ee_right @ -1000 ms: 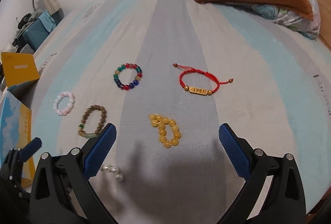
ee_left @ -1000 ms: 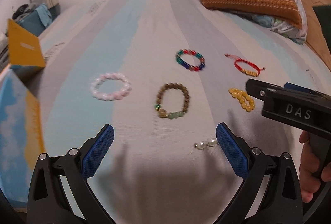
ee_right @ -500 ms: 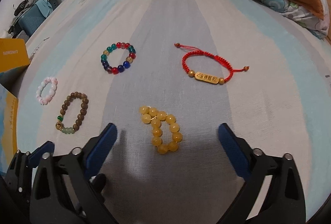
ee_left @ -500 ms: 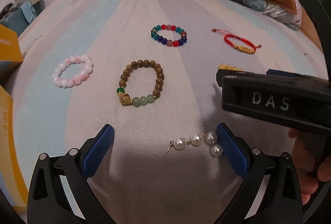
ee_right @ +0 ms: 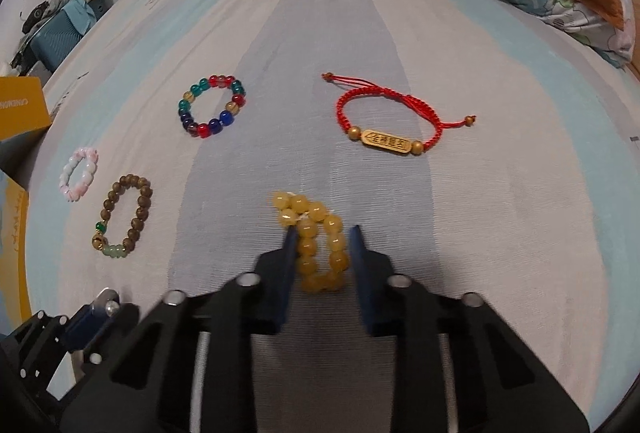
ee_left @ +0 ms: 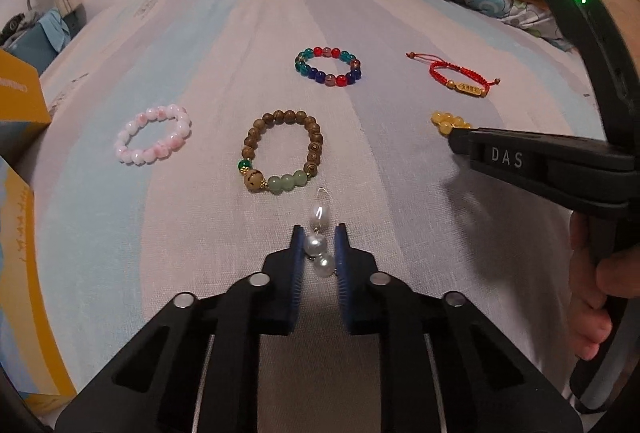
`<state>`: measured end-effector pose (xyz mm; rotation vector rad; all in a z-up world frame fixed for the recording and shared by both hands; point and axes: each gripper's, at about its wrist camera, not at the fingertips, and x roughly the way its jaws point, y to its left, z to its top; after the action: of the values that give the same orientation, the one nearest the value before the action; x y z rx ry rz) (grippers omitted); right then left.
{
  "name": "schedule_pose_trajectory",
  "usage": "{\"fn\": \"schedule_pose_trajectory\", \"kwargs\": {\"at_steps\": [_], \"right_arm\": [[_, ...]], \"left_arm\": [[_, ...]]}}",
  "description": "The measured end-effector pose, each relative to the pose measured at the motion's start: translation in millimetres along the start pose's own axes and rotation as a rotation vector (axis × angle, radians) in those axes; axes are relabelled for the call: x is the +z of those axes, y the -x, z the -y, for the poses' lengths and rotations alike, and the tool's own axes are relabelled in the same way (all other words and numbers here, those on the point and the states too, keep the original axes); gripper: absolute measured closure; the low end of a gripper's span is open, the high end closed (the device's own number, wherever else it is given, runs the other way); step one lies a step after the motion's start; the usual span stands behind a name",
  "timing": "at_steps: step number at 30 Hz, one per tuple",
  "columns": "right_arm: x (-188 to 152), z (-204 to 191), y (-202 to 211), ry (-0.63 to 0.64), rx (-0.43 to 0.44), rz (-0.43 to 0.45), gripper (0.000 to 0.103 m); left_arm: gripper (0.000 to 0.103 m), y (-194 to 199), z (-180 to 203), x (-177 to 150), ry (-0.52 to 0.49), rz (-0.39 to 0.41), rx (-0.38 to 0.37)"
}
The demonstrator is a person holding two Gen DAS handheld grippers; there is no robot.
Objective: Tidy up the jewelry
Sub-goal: 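Grasp the yellow bead bracelet with the right tool while the left tool grasps the pearl string, then carry the yellow bracelet and pearl string over the white box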
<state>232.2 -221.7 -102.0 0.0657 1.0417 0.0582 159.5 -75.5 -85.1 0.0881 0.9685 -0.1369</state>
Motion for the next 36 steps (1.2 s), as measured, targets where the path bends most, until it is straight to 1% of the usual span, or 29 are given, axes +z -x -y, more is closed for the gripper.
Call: {"fn": "schedule_pose_trajectory", "kwargs": {"at_steps": [1, 2, 8, 15, 23, 30, 36], "right_arm": [[-1, 1, 0, -0.003, -0.003, 0.005, 0.087], [-1, 2, 1, -0.004, -0.005, 0.01, 0.094], [-1, 1, 16, -0.004, 0.008, 0.052, 0.094], [0, 2, 21, -0.006, 0.007, 0.054, 0.094], [1, 2, 35, -0.017, 0.001, 0.097, 0.094], [2, -4, 47, 0.004, 0.003, 0.11, 0.094], [1, -8, 62, 0.013, -0.005, 0.121, 0.094]], "left_arm": [[0.092, 1, 0, 0, -0.002, 0.001, -0.003], [0.092, 2, -1, 0, -0.001, 0.004, -0.008], [0.092, 12, -1, 0, -0.011, 0.024, -0.013], [0.092, 19, -5, 1, 0.005, 0.036, -0.014], [0.092, 26, -8, 4, 0.011, 0.048, -0.029], [0.092, 43, -8, 8, 0.005, 0.067, -0.021], [0.092, 68, -11, 11, 0.0, 0.098, -0.007]]}}
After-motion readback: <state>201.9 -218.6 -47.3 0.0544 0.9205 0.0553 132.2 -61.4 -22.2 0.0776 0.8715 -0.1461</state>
